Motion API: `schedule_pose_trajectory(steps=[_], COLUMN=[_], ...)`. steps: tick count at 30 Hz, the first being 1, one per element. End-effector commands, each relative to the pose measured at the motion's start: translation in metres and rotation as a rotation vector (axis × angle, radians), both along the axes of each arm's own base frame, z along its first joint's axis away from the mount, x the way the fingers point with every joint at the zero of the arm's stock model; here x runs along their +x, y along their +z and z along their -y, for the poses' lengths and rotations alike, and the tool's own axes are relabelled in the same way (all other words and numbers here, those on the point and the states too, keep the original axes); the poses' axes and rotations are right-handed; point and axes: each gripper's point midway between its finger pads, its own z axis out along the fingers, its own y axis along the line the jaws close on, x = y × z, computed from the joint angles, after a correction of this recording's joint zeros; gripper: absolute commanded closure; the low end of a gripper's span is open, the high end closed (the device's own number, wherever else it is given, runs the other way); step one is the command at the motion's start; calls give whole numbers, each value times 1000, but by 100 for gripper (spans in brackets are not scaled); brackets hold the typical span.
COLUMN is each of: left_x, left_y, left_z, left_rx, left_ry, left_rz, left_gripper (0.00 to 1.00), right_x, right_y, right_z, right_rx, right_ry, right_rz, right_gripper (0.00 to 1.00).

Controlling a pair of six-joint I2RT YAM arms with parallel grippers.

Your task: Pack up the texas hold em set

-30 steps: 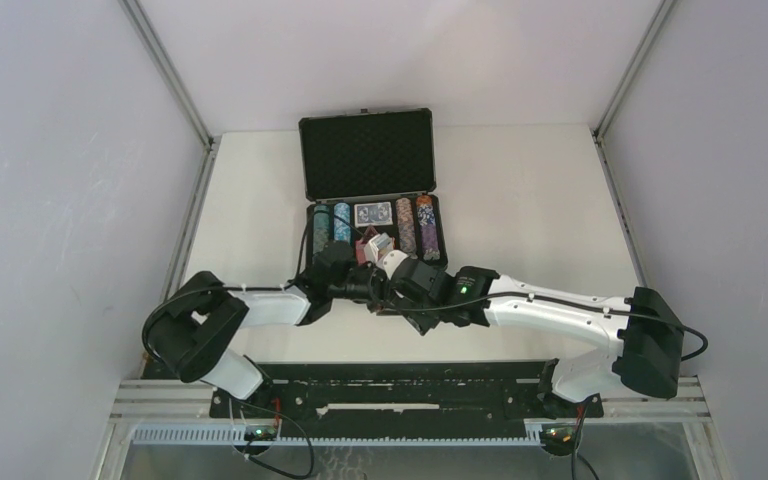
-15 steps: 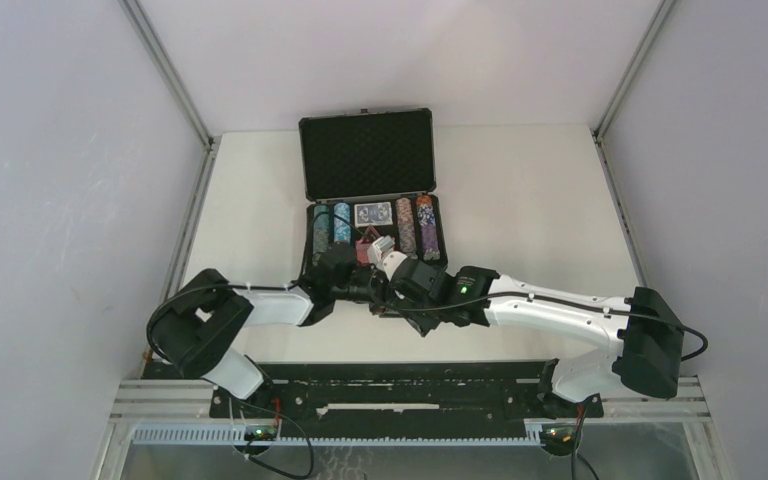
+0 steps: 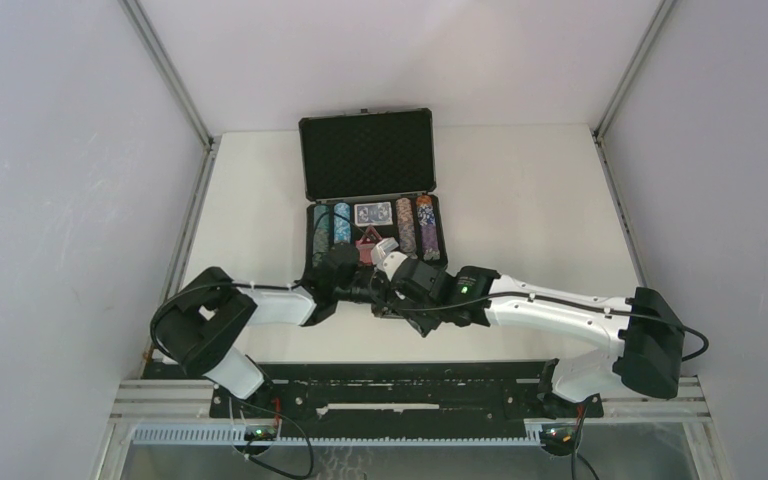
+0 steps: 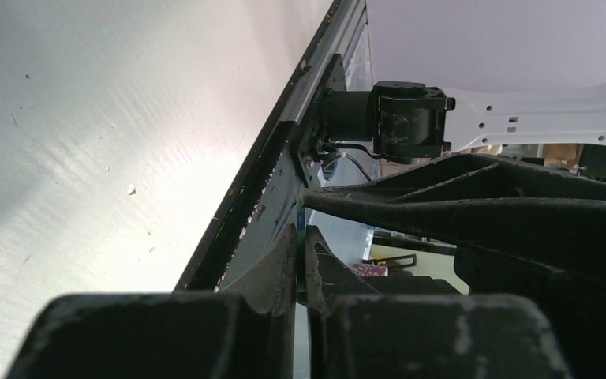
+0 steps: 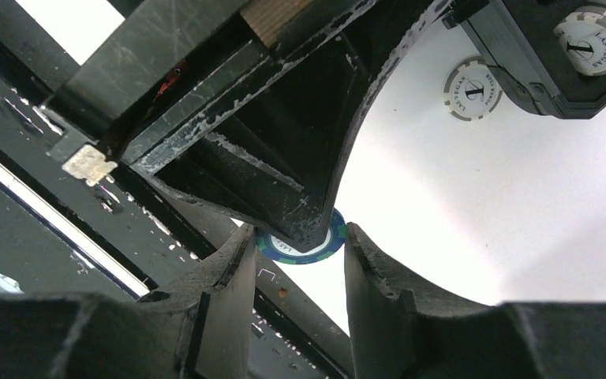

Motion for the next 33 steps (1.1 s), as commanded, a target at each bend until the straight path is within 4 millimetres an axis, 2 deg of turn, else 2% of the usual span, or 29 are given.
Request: schedule_pose_trajectory(steps=[1,8,10,12,14,17,20,24,26,28,30,33], left_x=[-4,-2,4,26,52,86,108,108,109,101,93,98], left_y=[17,24,27,15,12,25,38,42,34,22,13,6], left_z=[9,8,2,-13,-31,-54,-78,-98,-101,-103,-104,-111], left_rx=[-52,-74,-57,67,179,223,343,443,463,478,474,521], left_ry=[-59,-73,-65,-3,64,161,194,81,15,-125,-247,-343], left_rz=[51,120,190,270,367,468,621,866,955,1012,1061,1135], left_gripper=[99,100,100,100,100,100,100,100,100,100,100,100], right_x=[11,13,15,16,16,17,22,40,52,61,63,64], right_y=[20,20,23,28,37,56,76,92,92,91,87,78], right_z=[-9,-6,-2,3,8,21,32,37,40,43,43,40], right_rx=[79,76,74,84,109,157,242,390,411,420,432,448], right_ry=[-14,-22,-31,-40,-44,-65,-96,-144,-182,-215,-232,-238], right_rz=[58,62,63,64,67,83,112,139,141,138,108,71], right_gripper=[57,56,43,32,28,26,26,27,28,28,28,29])
